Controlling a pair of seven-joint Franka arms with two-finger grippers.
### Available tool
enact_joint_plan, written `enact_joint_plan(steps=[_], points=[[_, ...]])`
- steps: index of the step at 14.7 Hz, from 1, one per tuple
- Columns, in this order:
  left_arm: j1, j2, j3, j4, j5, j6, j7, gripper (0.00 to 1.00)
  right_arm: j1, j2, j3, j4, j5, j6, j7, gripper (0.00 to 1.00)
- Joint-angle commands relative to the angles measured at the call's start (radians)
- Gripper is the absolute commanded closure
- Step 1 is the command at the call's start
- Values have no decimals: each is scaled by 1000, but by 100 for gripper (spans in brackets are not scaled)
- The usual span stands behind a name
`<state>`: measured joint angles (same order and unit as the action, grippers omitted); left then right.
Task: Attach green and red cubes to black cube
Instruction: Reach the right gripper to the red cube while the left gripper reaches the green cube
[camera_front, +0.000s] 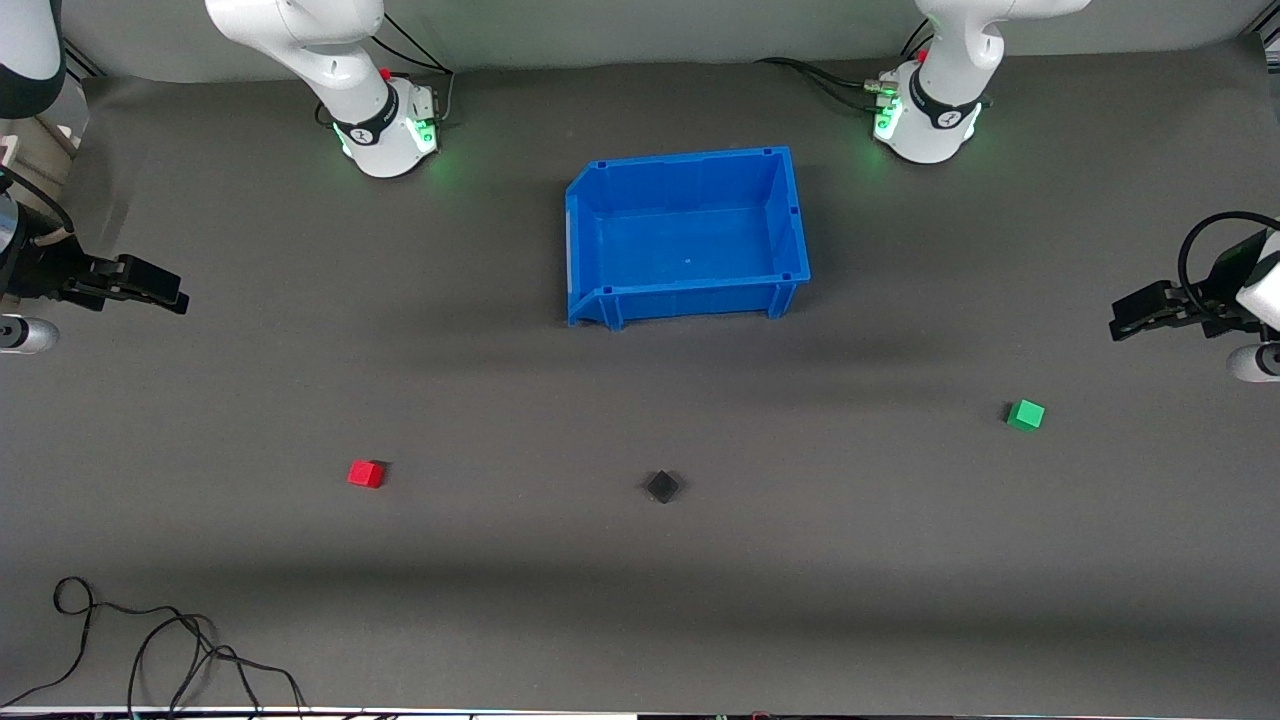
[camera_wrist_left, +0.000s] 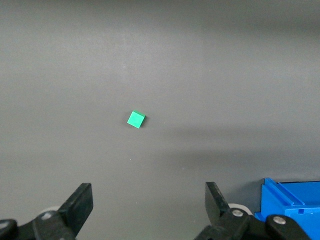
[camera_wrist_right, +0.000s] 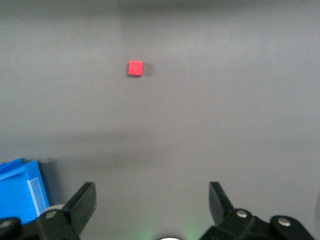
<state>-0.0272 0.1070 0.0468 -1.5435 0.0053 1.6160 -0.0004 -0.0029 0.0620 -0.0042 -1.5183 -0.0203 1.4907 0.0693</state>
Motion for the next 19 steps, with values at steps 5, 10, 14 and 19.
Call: enact_joint_plan(steps=[5, 10, 14, 19], points=[[0, 2, 1, 5, 12, -19, 6, 0, 4, 16, -2, 27, 8, -20, 7, 0], [62, 0, 15, -15, 10, -21, -35, 0, 4, 30, -3, 27, 10, -18, 7, 0], [72, 2, 19, -75, 13, 39, -203, 2, 6, 97, -3, 30, 37, 41, 23, 0], [96, 48, 18, -99, 10, 131, -591, 12, 12, 261, -2, 24, 48, 132, 24, 0]])
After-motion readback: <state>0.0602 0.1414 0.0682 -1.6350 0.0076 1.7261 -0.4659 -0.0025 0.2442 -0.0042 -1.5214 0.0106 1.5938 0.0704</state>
